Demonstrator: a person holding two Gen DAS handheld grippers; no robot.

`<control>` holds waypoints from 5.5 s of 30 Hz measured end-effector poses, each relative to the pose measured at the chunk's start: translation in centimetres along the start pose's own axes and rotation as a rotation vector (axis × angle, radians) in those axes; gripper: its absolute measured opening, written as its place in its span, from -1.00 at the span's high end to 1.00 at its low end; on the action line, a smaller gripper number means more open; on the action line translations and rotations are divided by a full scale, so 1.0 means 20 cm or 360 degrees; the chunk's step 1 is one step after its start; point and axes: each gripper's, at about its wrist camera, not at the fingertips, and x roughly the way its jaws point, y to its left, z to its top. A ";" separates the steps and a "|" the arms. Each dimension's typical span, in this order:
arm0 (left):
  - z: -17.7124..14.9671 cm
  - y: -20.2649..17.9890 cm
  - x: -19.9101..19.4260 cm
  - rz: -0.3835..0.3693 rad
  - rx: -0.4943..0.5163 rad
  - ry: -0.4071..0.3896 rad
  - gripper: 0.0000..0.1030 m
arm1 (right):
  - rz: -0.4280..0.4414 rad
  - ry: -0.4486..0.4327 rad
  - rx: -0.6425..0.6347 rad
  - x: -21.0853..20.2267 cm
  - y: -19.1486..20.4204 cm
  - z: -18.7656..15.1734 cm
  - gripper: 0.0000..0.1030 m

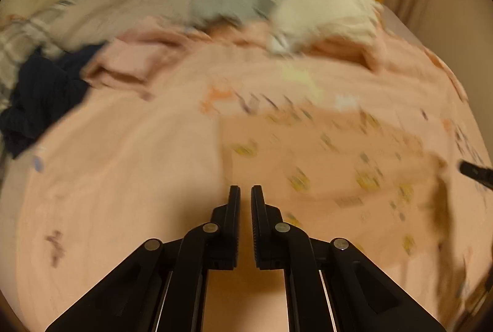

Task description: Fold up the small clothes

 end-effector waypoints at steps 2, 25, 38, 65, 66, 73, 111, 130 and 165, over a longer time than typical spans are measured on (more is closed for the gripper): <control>-0.03 -0.05 0.06 -0.0073 0.0008 0.0067 0.87 | 0.0140 0.0077 0.0002 0.04 0.01 -0.04 0.85; 0.44 0.24 0.18 0.0074 -0.0310 -0.0112 0.53 | 0.0115 0.0084 0.0150 0.37 0.00 0.34 0.51; -0.40 0.39 -0.10 -0.0685 -0.0845 0.0130 -0.55 | 0.0536 0.0281 0.0611 -0.02 -0.27 -0.47 -0.89; -0.07 0.08 0.42 -0.0305 -0.0891 0.0008 0.59 | 0.0708 0.0124 0.0832 0.42 -0.02 -0.36 0.13; -0.08 0.08 0.42 -0.0259 -0.0869 -0.0008 0.63 | 0.0639 0.0110 0.0799 0.43 -0.02 -0.36 0.64; -0.14 -0.01 0.19 -0.0077 -0.0631 -0.0175 0.78 | 0.0751 0.0074 0.0703 0.35 -0.06 -0.35 0.76; -1.15 0.29 -0.42 -0.0159 -0.0592 0.0074 0.68 | -0.0121 0.0124 0.0418 -0.34 -0.44 -1.16 0.60; -1.11 0.22 -0.24 -0.0735 -0.1015 0.0174 0.08 | -0.0037 0.0013 0.0091 -0.58 -0.12 -1.20 0.33; -0.92 -0.35 -0.24 0.0228 -0.0083 -0.0416 0.92 | -0.0121 0.0081 -0.0298 -0.23 0.15 -1.18 0.07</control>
